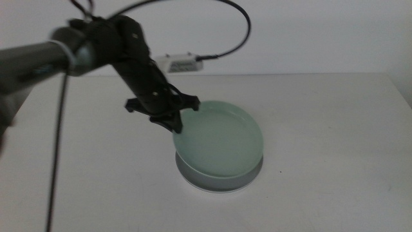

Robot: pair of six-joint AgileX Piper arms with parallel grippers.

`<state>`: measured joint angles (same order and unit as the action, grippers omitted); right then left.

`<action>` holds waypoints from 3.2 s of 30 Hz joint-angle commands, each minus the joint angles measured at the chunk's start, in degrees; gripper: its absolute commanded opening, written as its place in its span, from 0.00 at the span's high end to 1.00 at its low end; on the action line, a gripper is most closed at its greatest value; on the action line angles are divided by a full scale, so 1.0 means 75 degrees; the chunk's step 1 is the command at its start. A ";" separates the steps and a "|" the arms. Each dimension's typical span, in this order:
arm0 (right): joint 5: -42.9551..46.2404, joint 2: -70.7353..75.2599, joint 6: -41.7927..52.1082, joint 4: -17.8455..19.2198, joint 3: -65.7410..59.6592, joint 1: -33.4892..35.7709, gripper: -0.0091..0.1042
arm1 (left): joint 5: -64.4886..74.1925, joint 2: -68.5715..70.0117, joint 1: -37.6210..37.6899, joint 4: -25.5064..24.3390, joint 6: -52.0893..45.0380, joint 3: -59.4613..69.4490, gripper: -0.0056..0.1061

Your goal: Stack the three bowls on top of each other.

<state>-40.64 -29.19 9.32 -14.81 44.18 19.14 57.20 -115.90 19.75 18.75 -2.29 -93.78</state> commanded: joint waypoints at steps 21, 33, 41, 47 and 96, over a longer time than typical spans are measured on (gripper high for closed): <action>0.0576 -0.0026 0.0055 0.0028 0.0191 -0.0023 0.50 | 0.0881 0.0703 -0.0356 -0.0658 0.0096 -0.0902 0.01; 0.0576 -0.0026 0.0055 0.0028 0.0191 -0.0023 0.50 | 0.2313 0.2669 -0.1033 -0.2069 0.0349 -0.0953 0.01; 0.0576 -0.0026 0.0055 0.0028 0.0191 -0.0023 0.50 | 0.2180 0.2968 -0.1033 -0.2318 0.0168 -0.0953 0.01; 0.0582 -0.0026 0.0055 0.0028 0.0191 -0.0023 0.50 | 0.2292 0.3106 -0.1033 -0.2026 0.0179 -0.0953 0.01; 0.2942 -0.0620 -0.2452 0.2559 -0.0995 -0.0023 0.50 | -0.5832 1.2455 -0.1026 -0.1342 -0.0742 0.9167 0.01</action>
<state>-25.75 -34.15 -9.31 3.18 35.67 19.14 20.73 -22.57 12.01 7.61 -8.05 -24.38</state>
